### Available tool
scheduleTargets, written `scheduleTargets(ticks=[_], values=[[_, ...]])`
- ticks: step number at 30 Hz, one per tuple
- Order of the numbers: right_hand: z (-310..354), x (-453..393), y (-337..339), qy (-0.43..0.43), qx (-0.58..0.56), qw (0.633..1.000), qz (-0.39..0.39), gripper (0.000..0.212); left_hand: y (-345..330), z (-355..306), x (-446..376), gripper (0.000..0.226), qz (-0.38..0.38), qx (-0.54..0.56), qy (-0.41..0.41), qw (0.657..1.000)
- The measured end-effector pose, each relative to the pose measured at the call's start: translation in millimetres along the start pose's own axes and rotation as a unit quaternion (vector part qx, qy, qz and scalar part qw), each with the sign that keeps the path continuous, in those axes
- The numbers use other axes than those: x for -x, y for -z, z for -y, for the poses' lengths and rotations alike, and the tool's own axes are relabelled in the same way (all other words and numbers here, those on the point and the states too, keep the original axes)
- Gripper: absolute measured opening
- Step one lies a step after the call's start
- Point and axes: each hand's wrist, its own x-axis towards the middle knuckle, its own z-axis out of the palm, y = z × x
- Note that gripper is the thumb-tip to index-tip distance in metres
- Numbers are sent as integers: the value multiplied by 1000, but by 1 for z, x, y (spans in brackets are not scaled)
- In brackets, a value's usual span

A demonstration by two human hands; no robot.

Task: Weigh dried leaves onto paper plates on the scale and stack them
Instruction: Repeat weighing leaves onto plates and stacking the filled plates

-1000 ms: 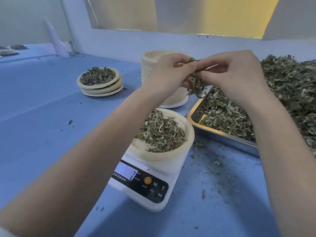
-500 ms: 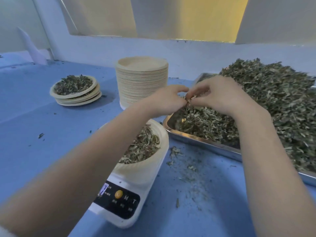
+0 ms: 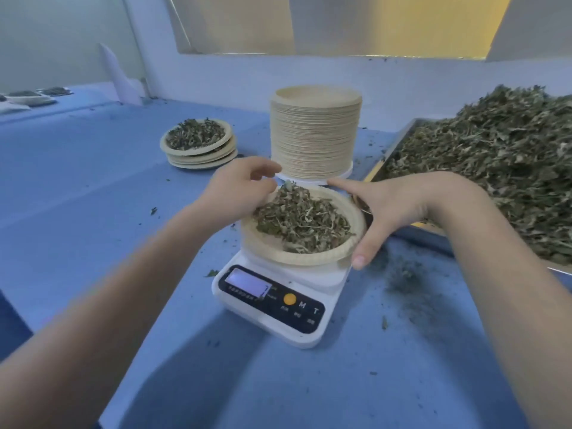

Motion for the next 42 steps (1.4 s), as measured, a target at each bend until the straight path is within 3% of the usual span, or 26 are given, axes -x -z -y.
scheduleTargets(ticks=[7,10,13,18,25,29,31,33,36,40,42], values=[[4,-13,-11,31,-17,998,-47,151,-5,21,12,50,17,62,81,995],[13,-21,-9,64,-40,994,-74,142,10,21,6,48,-32,81,75,993],[34,-38,3,95,-41,988,-115,143,38,24,-7,28,-88,78,65,991],[86,-87,41,142,-34,974,-171,133,95,42,-42,36,-164,31,80,983],[133,-192,96,158,-126,955,-217,108,153,90,-123,44,-179,2,113,977],[139,-256,107,133,-189,943,-239,102,159,128,-174,26,-187,39,159,969],[137,-281,104,108,-206,942,-241,94,151,144,-192,30,-180,54,184,965],[135,-299,99,80,-194,944,-254,89,136,159,-206,19,-157,73,197,965],[131,-318,92,53,-172,946,-268,90,119,173,-219,20,-160,71,194,965],[120,-329,89,11,-162,947,-276,46,106,180,-230,26,-190,29,167,967],[115,-332,86,3,-158,949,-272,42,98,183,-234,32,-197,-18,162,967]])
